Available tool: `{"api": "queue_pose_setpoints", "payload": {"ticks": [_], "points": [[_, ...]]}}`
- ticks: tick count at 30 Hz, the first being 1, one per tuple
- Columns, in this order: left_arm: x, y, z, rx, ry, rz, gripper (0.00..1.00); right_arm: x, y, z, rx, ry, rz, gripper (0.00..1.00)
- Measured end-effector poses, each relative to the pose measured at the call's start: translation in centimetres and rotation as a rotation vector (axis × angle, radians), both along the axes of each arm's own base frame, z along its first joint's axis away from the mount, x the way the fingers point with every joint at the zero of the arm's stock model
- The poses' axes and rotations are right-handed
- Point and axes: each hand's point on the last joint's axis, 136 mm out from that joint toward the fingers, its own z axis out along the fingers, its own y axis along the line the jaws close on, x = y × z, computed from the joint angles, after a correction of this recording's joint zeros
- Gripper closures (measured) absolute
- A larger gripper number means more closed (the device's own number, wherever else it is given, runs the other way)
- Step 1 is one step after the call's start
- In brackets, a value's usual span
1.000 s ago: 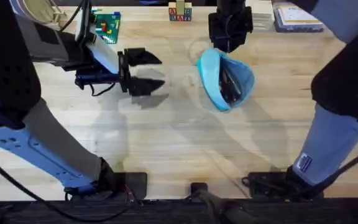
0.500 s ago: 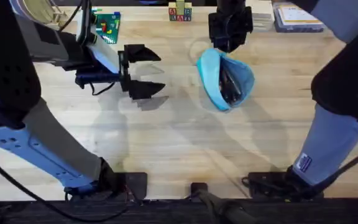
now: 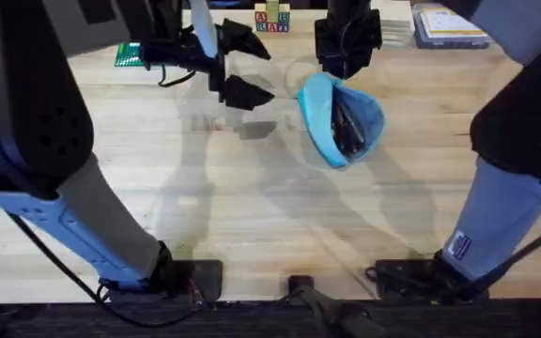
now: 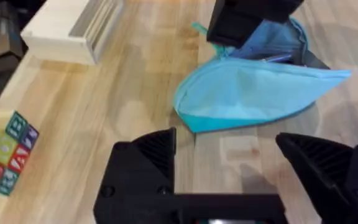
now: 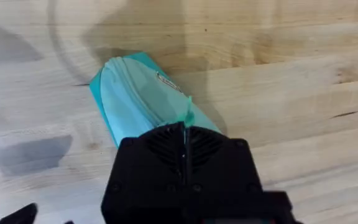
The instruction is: Unzip the bag, pick up the pens from the table one at a time and place them inside, then zip the bag closed.
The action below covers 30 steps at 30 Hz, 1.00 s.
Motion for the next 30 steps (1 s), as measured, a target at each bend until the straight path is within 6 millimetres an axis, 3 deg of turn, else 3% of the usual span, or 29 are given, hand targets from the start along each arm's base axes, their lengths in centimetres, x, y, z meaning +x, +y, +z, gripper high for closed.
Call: {"api": "queue_pose_setpoints", "payload": {"ticks": [1, 9, 14, 15, 20, 30], "points": [[0.4, -1.8, 0.2, 0.005, -0.057, -0.032, 0.008, 0.0, 0.0, 0.0, 0.000, 0.000, 0.000, 0.968], [1.0, -4.9, 0.7, 0.013, -0.127, -0.060, 0.008, 0.0, 0.0, 0.0, 0.000, 0.000, 0.000, 0.970], [1.8, -5.6, 0.5, -0.005, -0.127, -0.049, 0.008, 0.0, 0.0, 0.0, 0.000, -0.001, 0.000, 0.969], [2.1, -5.8, -0.7, -0.019, -0.092, -0.047, 0.008, 0.0, 0.0, 0.0, 0.000, -0.001, 0.000, 0.969], [2.3, -6.1, -2.8, -0.026, -0.044, -0.048, 0.008, 0.0, 0.0, 0.0, 0.000, 0.000, 0.000, 0.969], [3.0, -8.2, -3.1, -0.136, -0.052, -0.094, 0.008, 0.0, 0.0, 0.0, 0.000, 0.000, 0.001, 0.970]]}}
